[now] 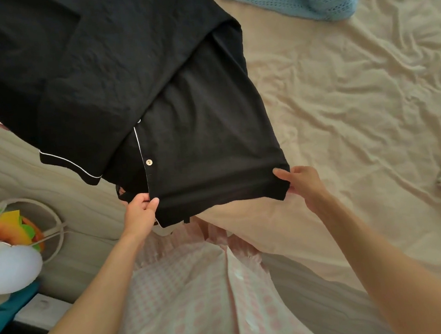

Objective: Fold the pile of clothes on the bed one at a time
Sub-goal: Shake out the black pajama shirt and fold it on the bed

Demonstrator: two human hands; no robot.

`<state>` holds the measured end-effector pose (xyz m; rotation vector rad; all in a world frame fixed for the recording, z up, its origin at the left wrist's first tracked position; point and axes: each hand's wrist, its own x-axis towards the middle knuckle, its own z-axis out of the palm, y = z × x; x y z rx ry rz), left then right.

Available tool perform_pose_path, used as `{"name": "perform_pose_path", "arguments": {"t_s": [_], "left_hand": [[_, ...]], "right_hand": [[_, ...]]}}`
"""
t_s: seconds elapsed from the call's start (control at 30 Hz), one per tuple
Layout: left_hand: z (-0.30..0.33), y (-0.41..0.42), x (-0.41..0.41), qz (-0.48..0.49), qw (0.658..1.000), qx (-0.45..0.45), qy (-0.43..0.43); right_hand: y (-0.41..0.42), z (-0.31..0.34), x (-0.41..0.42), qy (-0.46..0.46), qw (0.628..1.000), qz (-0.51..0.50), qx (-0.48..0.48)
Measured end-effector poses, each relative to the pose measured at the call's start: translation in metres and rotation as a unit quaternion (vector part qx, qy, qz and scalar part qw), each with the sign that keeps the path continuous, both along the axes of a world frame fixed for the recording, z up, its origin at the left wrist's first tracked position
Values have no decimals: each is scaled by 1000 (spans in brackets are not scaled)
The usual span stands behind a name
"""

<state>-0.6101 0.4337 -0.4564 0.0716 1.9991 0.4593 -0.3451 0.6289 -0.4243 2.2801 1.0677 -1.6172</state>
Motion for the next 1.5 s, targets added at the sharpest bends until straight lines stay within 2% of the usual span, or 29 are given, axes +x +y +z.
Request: {"name": "perform_pose_path", "arguments": {"t_s": [0.1, 0.2, 0.27, 0.33, 0.4, 0.5, 0.57, 0.67, 0.73, 0.8, 1.03, 1.17, 1.3, 1.4, 1.47, 1.5], "left_hand": [[-2, 1, 3, -3, 1000, 8, 4], [-3, 3, 2, -7, 1000, 3, 2], [-3, 4, 1, -11, 1000, -5, 6], [-4, 3, 0, -11, 1000, -8, 10], [-5, 2, 0, -13, 1000, -11, 12], [-7, 0, 1, -17, 1000, -17, 15], [-8, 1, 1, -18, 999, -21, 23], [-10, 2, 2, -16, 999, -27, 29], [-12, 2, 2, -13, 999, -31, 30], [-13, 2, 2, -14, 999, -33, 31], [-18, 2, 7, -23, 999, -14, 20], [-19, -1, 7, -37, 999, -12, 21], [-22, 2, 8, -89, 994, -52, 36], [-18, 5, 3, -126, 984, -113, 53], [-6, 8, 0, -158, 974, -110, 118], [0, 10, -1, -175, 967, -77, 170]], "right_hand": [[-11, 1, 2, 21, 1000, -17, 4], [-22, -1, 1, -20, 997, 3, 77], [-25, 0, 0, 14, 996, -39, 84], [-28, 2, 1, 102, 988, -117, 23], [-30, 6, 7, 176, 960, -209, -58], [-32, 15, 18, 170, 949, -234, -124], [-32, 20, 19, 146, 960, -210, -112], [-28, 30, 9, 46, 997, -53, 8], [-24, 34, 2, 1, 996, 20, 83], [-22, 35, 1, -23, 992, 41, 114], [-33, 18, 11, -98, 993, 8, 69], [-37, 11, 17, -128, 984, 65, 108], [-39, 4, 25, -148, 985, 61, 58], [-31, 11, 10, -195, 967, 95, 131], [-31, 18, -6, -221, 933, 191, 212], [-32, 19, -15, -207, 910, 253, 256]]}}
